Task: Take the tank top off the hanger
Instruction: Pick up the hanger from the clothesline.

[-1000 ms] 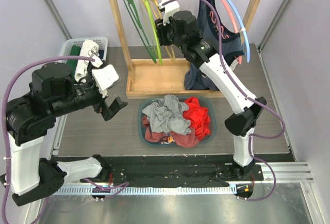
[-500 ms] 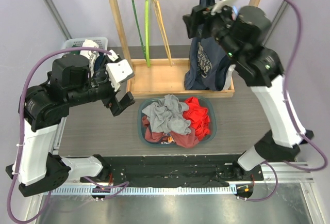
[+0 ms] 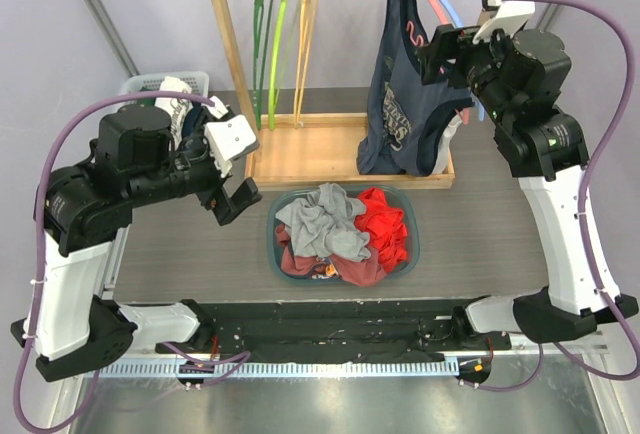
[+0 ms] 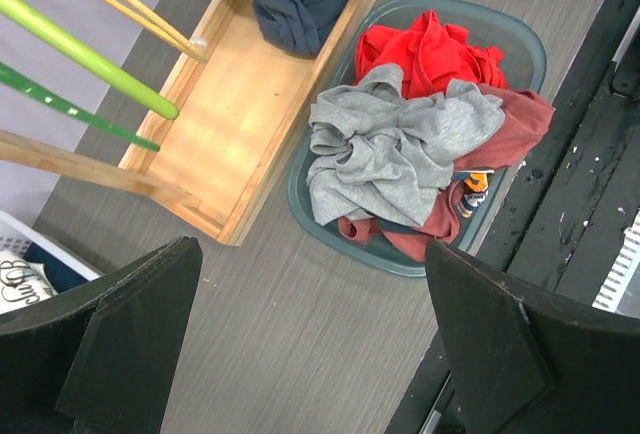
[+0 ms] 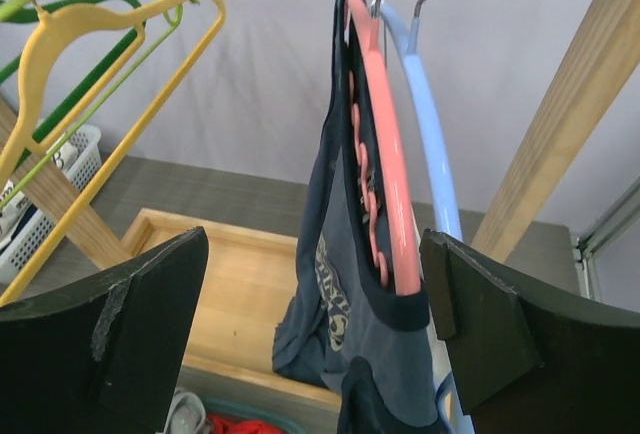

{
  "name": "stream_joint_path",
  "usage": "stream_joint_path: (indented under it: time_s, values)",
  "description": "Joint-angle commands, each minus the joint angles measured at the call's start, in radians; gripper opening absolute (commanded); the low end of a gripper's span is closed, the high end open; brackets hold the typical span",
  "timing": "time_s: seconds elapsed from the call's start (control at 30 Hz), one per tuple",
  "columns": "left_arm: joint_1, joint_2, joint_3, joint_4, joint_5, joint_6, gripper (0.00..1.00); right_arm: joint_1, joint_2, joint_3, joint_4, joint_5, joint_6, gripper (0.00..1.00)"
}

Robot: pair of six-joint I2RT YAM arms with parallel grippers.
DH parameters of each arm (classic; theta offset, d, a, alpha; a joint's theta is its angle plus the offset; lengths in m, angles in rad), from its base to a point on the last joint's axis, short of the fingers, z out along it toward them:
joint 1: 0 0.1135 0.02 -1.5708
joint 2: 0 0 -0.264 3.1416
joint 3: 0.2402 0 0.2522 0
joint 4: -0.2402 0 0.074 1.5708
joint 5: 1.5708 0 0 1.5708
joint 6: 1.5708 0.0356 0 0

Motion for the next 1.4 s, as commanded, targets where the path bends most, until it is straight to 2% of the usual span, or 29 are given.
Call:
stream_joint_path:
  time_s: [0.0,0.47,0.8,1.0,1.2,1.27,1.3,1.37]
  values:
    - [0.005,0.008,0.037,0.021,0.021,-0.016,1.00,-0.048,-0.018,-0.025,0.034,-0.081,0.046,0.96]
    - [0.020,0.024,0.060,0.024,0.044,-0.021,1.00,-0.211,0.031,-0.068,0.077,-0.262,0.213,0.96]
    - [0.026,0.022,0.069,0.024,0.050,-0.024,1.00,-0.217,0.057,-0.039,0.077,-0.328,0.230,0.96]
    - [0.033,0.019,0.081,0.026,0.059,-0.027,1.00,-0.217,0.072,-0.062,0.052,-0.363,0.255,0.91]
    - [0.036,0.030,0.096,0.024,0.071,-0.030,1.00,-0.206,0.069,-0.078,0.060,-0.406,0.269,0.74]
    - [0.036,0.033,0.098,0.024,0.079,-0.032,1.00,-0.197,0.072,-0.062,0.049,-0.405,0.256,0.64]
    - [0.039,0.032,0.098,0.024,0.079,-0.033,1.00,-0.196,0.076,-0.055,0.039,-0.400,0.253,0.56]
    - [0.042,0.031,0.098,0.024,0.082,-0.032,1.00,-0.189,0.077,-0.035,0.031,-0.388,0.247,0.50]
